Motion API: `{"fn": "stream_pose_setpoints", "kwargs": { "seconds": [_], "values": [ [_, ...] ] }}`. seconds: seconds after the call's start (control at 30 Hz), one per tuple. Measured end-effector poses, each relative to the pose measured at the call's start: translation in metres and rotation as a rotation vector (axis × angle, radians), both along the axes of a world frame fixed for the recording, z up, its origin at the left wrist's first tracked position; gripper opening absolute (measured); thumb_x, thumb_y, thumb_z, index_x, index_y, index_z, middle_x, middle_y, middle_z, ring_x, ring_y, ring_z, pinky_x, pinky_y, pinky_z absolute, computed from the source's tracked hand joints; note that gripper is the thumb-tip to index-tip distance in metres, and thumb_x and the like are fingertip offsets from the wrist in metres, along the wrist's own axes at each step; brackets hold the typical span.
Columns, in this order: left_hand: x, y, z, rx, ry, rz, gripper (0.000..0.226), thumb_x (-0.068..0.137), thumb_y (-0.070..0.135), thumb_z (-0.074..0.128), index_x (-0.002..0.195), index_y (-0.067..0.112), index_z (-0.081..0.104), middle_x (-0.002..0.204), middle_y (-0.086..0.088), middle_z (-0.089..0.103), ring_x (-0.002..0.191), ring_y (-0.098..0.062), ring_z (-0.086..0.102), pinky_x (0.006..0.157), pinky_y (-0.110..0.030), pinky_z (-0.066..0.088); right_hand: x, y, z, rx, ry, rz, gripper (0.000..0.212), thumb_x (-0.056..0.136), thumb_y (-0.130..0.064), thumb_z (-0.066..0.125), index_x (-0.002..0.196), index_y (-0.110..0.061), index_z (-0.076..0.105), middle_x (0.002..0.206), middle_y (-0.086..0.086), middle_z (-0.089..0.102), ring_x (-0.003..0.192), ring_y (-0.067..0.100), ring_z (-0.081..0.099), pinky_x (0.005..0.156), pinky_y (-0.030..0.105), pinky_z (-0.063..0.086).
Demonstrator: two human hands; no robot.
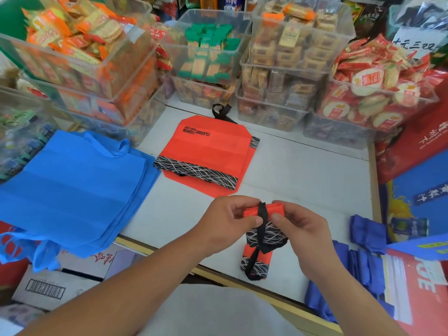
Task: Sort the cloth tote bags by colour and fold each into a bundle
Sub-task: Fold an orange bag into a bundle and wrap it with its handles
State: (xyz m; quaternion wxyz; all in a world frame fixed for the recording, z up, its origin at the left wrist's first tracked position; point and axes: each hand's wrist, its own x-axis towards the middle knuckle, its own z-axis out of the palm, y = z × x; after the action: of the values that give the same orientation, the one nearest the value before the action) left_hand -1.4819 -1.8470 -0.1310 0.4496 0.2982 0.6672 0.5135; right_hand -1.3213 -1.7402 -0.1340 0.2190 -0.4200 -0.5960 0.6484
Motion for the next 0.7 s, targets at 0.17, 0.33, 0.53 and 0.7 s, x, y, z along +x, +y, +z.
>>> {"fn": "stream_pose_setpoints", "kwargs": {
  "seconds": [0.17, 0.33, 0.53, 0.7],
  "values": [
    [0.003, 0.005, -0.012, -0.001, -0.028, 0.041, 0.028, 0.078, -0.001, 0.083, 0.104, 0.01, 0.077, 0.092, -0.006, 0.077, 0.082, -0.016, 0.073, 0.079, -0.03, 0.061, -0.002, -0.006, -0.017, -0.065, -0.023, -0.016, 0.022, 0.092, 0.002, 0.067, 0.102, -0.015, 0.078, 0.098, 0.003, 0.079, 0.096, 0.018, 0.074, 0.085, 0.027, 0.055],
    [0.011, 0.024, -0.041, -0.076, 0.08, 0.051, 0.031, 0.079, 0.012, 0.085, 0.106, 0.017, 0.071, 0.094, 0.002, 0.075, 0.083, -0.014, 0.073, 0.076, -0.028, 0.06, -0.001, 0.009, -0.044, -0.088, -0.081, -0.058, 0.019, 0.095, 0.0, 0.065, 0.103, -0.015, 0.075, 0.096, 0.002, 0.079, 0.091, 0.016, 0.074, 0.079, 0.024, 0.056],
    [0.008, 0.02, -0.103, -0.528, 0.285, -0.149, 0.039, 0.095, 0.04, 0.066, 0.128, 0.022, 0.056, 0.122, 0.008, 0.059, 0.114, -0.014, 0.058, 0.098, -0.03, 0.047, 0.0, 0.053, -0.124, -0.168, -0.282, -0.35, 0.014, 0.094, -0.021, 0.069, 0.107, -0.024, 0.066, 0.104, 0.005, 0.073, 0.091, 0.023, 0.069, 0.08, 0.037, 0.055],
    [0.029, -0.003, -0.147, -0.657, 0.087, -0.153, 0.036, 0.095, 0.045, 0.064, 0.123, 0.024, 0.06, 0.124, 0.006, 0.061, 0.113, -0.012, 0.058, 0.104, -0.031, 0.047, -0.003, 0.063, -0.171, -0.16, -0.425, -0.231, 0.032, 0.101, -0.014, 0.051, 0.13, -0.023, 0.062, 0.102, 0.005, 0.065, 0.079, 0.018, 0.057, 0.064, 0.026, 0.045]
  ]
}}
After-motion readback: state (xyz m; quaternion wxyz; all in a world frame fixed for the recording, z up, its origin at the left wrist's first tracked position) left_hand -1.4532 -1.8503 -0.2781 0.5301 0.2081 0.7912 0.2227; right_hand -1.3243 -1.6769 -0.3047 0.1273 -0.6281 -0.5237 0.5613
